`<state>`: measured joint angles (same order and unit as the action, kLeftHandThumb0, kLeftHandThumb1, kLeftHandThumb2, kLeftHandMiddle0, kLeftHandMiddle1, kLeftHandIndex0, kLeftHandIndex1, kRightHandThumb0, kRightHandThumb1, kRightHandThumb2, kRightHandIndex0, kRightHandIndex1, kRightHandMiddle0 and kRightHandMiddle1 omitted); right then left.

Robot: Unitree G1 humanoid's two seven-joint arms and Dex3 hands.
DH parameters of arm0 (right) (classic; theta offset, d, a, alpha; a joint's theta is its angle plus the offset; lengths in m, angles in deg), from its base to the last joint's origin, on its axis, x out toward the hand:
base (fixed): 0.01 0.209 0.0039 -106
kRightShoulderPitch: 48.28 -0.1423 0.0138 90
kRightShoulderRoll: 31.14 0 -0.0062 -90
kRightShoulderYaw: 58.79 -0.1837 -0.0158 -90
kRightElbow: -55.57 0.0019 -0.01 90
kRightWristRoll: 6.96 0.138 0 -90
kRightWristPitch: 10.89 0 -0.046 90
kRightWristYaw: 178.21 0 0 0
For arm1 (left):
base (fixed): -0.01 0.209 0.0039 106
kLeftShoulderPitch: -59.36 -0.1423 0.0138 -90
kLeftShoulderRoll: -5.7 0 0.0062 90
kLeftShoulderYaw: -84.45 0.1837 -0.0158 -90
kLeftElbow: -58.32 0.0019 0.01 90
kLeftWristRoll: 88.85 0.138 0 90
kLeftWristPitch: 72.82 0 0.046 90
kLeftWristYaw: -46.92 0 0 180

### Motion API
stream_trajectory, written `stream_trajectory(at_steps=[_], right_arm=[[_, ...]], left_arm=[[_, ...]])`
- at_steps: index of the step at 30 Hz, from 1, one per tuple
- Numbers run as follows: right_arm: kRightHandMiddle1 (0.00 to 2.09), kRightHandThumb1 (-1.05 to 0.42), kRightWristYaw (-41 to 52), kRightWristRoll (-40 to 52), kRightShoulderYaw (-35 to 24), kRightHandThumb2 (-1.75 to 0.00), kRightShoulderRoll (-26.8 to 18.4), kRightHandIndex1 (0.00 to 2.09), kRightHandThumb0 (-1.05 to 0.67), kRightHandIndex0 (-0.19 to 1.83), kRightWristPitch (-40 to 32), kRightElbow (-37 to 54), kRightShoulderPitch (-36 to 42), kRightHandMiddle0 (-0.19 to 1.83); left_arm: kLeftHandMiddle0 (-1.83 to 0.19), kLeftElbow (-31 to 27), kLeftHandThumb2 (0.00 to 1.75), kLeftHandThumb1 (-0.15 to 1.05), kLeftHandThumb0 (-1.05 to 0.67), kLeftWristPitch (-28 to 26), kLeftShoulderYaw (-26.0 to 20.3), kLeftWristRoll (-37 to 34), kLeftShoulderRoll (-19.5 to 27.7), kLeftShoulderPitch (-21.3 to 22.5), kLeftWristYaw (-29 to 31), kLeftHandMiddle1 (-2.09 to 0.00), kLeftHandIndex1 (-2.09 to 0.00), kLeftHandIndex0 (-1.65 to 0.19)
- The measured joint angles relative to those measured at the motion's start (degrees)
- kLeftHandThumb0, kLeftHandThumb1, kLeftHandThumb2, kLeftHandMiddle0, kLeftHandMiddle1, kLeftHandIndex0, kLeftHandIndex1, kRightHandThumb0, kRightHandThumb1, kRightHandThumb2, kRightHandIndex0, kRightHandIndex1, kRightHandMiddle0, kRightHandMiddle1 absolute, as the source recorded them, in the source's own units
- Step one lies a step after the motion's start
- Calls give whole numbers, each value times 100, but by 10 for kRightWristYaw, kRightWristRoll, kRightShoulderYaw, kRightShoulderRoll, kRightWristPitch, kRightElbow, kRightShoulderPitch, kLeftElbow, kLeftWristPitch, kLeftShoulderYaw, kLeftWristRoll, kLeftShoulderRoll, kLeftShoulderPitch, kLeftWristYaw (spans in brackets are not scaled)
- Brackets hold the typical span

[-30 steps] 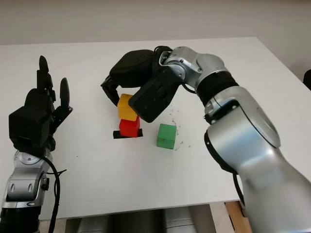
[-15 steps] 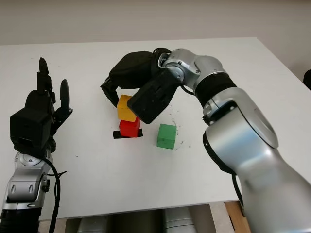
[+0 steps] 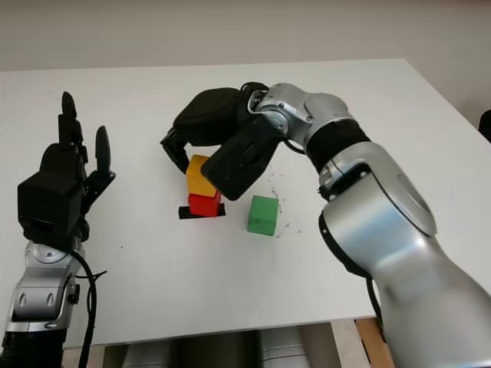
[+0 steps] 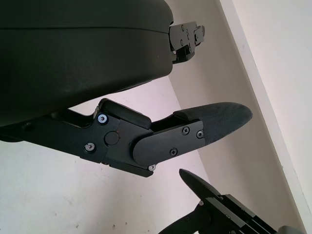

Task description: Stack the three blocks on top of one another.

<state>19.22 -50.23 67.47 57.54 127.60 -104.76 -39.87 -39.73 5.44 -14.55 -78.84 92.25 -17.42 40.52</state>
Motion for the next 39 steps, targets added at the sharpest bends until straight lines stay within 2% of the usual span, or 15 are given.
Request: stream_trajectory(at_steps=[12, 15, 19, 23, 34, 39], right_arm=[[139, -93, 0, -7, 1, -6, 0, 5, -43, 26, -2, 0, 1, 45], [136, -92, 8, -5, 0, -5, 0, 4, -47, 24, -2, 0, 1, 38], [116, -91, 23, 3, -1, -5, 0, 4, -50, 19, -9, 0, 2, 32], [110, -90, 27, 9, -3, -5, 0, 4, -52, 17, -11, 0, 6, 32], [56, -85, 26, 12, -3, -5, 3, 3, -67, 3, -13, 0, 6, 14], [38, -85, 25, 13, -3, -5, 3, 4, -69, -4, -13, 0, 6, 10]], left_arm=[[16, 0, 74, 105, -79, 1, 1, 5, 0, 0, -2, -6, -5, 17], [16, 0, 74, 105, -80, 1, 1, 5, 0, 0, -2, -6, -5, 16], [16, 0, 73, 105, -80, 1, 1, 5, 0, 0, -2, -6, -5, 16], [15, 0, 74, 105, -80, 1, 2, 9, 0, 0, -5, -6, -6, 16], [15, 5, 74, 105, -80, 3, 3, 11, 0, 0, -9, -5, -5, 16], [15, 11, 73, 105, -81, 7, 4, 9, 0, 0, -9, -5, -5, 16]])
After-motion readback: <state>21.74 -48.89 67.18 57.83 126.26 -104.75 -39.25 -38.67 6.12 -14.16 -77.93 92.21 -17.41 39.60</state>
